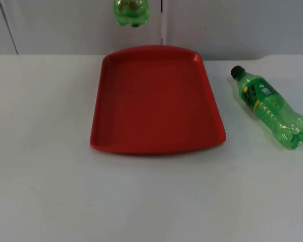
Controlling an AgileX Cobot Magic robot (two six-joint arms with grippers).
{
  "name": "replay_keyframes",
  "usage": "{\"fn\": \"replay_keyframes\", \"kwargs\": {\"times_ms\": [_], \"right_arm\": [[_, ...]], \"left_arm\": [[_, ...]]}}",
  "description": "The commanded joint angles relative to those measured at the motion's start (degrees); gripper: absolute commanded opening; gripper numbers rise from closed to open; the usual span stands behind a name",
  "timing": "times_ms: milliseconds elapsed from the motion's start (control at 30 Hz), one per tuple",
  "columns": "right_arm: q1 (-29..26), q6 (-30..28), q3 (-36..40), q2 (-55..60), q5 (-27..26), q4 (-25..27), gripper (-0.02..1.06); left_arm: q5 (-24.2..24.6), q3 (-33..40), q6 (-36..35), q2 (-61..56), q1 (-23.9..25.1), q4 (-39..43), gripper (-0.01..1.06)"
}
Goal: Place the bottle upright on the tray.
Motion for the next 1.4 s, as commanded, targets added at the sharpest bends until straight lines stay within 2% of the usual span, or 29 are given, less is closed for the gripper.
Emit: {"fn": "replay_keyframes", "kwargs": {"times_ms": [0,67,100,233,367,500,600,633,667,800,1033,1133,1367], "right_arm": [[-0.3,-0.5,0.1,-0.3,-0.4,-0.2,1.05],[-0.3,-0.5,0.1,-0.3,-0.4,-0.2,1.05],[-0.3,-0.5,0.1,-0.3,-0.4,-0.2,1.05],[-0.3,-0.5,0.1,-0.3,-0.4,-0.2,1.05],[-0.3,-0.5,0.1,-0.3,-0.4,-0.2,1.05],[-0.3,-0.5,0.1,-0.3,-0.4,-0.2,1.05],[-0.3,-0.5,0.1,-0.3,-0.4,-0.2,1.05],[-0.3,-0.5,0.1,-0.3,-0.4,-0.2,1.05],[-0.3,-0.5,0.1,-0.3,-0.4,-0.2,1.05],[-0.3,-0.2,0.1,-0.3,-0.4,-0.2,1.05],[-0.3,-0.2,0.1,-0.3,-0.4,-0.2,1.05],[-0.3,-0.2,0.1,-0.3,-0.4,-0.2,1.05],[-0.3,-0.2,0.1,-0.3,-0.4,-0.2,1.05]], "left_arm": [[-2.0,0.4,-2.7,1.3,0.3,6.7,0.0],[-3.7,0.5,-6.6,2.8,0.7,12.2,0.0],[-3.7,0.5,-6.6,2.8,0.7,12.2,0.0],[-9.1,0.7,-21.5,6.4,3.3,22.7,0.0],[-11.3,0.7,-25.4,8.3,5.0,29.1,0.0],[-12.6,0.7,-26.2,10.4,7.2,36.0,0.0],[-16.0,0.7,-27.8,12.1,8.7,39.6,0.0],[-18.5,0.7,-28.5,13.3,9.6,41.6,0.0],[-18.5,0.7,-28.5,13.3,9.6,41.6,0.0],[-24.9,0.7,-29.6,16.8,11.2,42.6,0.0],[-27.5,0.7,-29.4,20.9,11.4,42.4,0.0],[-30.3,0.7,-29.4,23.0,11.4,42.4,0.0],[-30.3,0.7,-29.4,23.8,11.4,43.0,0.0]]}}
